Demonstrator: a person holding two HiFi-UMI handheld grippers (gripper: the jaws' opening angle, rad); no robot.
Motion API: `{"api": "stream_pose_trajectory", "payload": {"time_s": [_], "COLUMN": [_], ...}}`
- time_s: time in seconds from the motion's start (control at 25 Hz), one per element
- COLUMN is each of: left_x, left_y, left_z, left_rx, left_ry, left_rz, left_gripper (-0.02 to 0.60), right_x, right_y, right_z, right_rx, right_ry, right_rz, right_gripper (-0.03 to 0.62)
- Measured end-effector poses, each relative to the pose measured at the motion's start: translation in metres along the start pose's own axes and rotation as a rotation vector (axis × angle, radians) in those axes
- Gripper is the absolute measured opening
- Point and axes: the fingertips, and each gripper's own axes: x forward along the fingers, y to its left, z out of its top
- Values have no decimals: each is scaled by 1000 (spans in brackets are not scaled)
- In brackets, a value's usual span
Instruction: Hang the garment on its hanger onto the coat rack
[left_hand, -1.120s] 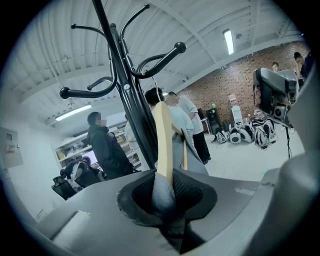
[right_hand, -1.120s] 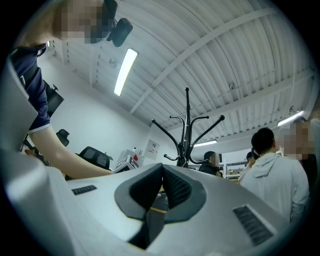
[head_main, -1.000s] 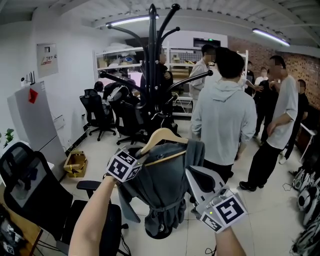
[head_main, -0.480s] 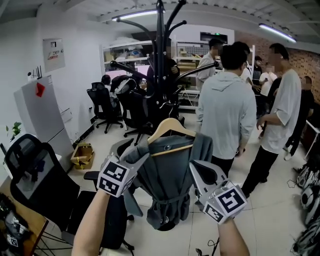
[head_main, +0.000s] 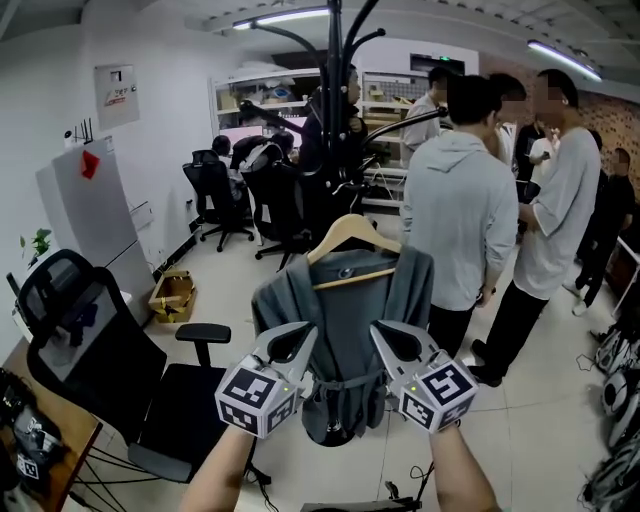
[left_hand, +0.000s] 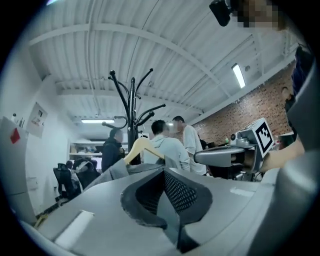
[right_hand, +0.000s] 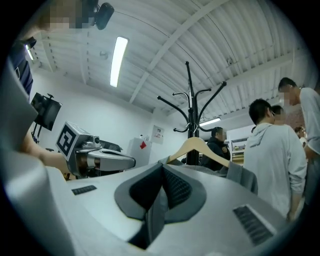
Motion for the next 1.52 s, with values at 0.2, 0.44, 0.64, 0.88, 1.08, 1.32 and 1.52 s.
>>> {"api": "stream_pose_trajectory", "payload": {"time_s": [0.2,0.44,0.64,0.88,1.08,1.32,1.52], "left_x": [5,10,12,12,14,16,16], "left_y": [-16,-23,-20,-19,-16,-17,-14], "left_z": [-17,-24,-22,-23,-25,-28,-27], "left_rx": [-65,-76,-80,-87,-90,-89,-92], "left_ry": [42,62,61,65,73,81,76], "left_rz": [-31,-48,-31,-35,-28,-26,-21], "left_gripper": [2,2,2,2,2,2,2], "right_x": [0,-2,-2,0,1,2,2], "right_y": [4,7,11,17,18,19,21], "right_z": [-16,-26,-26,-28,-29,-29,-28], "right_rx": [38,55,80,83,84,81,76], "right_ry": [43,64,65,79,85,88,91], "right_rz": [9,15,27,49,60,62,66], "right_gripper": [2,2,1,0,2,2,2]}}
